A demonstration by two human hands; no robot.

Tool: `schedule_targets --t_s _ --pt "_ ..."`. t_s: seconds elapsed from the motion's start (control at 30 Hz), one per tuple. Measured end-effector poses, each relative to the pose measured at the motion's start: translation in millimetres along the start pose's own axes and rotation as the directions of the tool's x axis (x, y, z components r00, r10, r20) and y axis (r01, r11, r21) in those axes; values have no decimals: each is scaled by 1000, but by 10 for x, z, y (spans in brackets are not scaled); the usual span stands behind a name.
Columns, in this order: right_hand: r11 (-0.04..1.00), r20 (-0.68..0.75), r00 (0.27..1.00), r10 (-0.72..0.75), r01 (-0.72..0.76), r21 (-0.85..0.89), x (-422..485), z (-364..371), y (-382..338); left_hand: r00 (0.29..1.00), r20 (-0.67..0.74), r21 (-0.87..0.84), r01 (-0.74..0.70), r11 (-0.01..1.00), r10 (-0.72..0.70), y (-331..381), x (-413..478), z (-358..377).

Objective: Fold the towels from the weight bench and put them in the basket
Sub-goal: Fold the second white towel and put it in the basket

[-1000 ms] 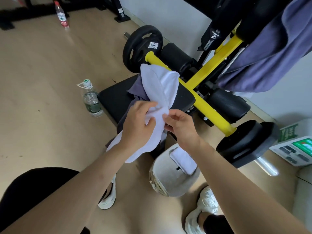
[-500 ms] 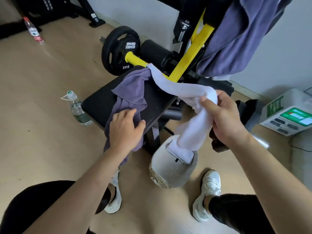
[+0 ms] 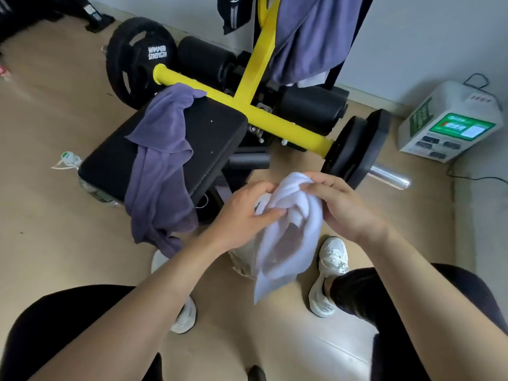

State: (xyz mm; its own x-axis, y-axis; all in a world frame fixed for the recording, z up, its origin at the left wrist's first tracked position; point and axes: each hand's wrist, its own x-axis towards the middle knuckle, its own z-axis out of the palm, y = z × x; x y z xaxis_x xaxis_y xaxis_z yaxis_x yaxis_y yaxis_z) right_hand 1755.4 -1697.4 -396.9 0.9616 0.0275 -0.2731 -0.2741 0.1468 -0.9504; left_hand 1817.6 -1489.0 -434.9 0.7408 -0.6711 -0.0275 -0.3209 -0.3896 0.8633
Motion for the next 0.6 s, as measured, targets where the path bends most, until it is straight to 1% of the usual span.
schedule_targets --t_s 0.03,0.07,0.13,0.2,0.23,0.27,0.33,0.4,0.47,0.6 --pt "1000 -34 999 16 -16 9 5 -36 71 999 15 -57 41 998 -40 25 31 10" --pt "999 -77 997 30 -32 -20 12 -59 129 997 29 -123 73 990 -70 25 53 16" --pt "987 -204 978 35 -65 -145 39 -114 254 996 17 -232 87 969 -86 57 72 35" --pt "970 -336 942 -5 -77 -230 55 -142 340 995 -24 -264 86 961 -95 96 75 63" --pt "971 -387 921 -40 -57 -234 60 -144 361 993 -38 -261 98 960 -112 107 75 77" --pt "975 -409 910 -68 -27 -222 61 -143 368 989 -49 -265 121 957 -139 114 76 91" --pt "979 -378 919 -109 34 -200 55 -134 391 977 -75 -310 169 936 -201 119 82 115" --pt "961 -308 933 -186 106 -257 32 -89 407 959 -112 -371 204 906 -262 111 103 118" --pt "941 -242 941 -234 157 -299 17 -20 424 947 -143 -414 207 886 -288 115 129 104" --pt "910 -166 941 -294 223 -349 13 53 460 952 -82 -520 212 827 -295 88 117 39"
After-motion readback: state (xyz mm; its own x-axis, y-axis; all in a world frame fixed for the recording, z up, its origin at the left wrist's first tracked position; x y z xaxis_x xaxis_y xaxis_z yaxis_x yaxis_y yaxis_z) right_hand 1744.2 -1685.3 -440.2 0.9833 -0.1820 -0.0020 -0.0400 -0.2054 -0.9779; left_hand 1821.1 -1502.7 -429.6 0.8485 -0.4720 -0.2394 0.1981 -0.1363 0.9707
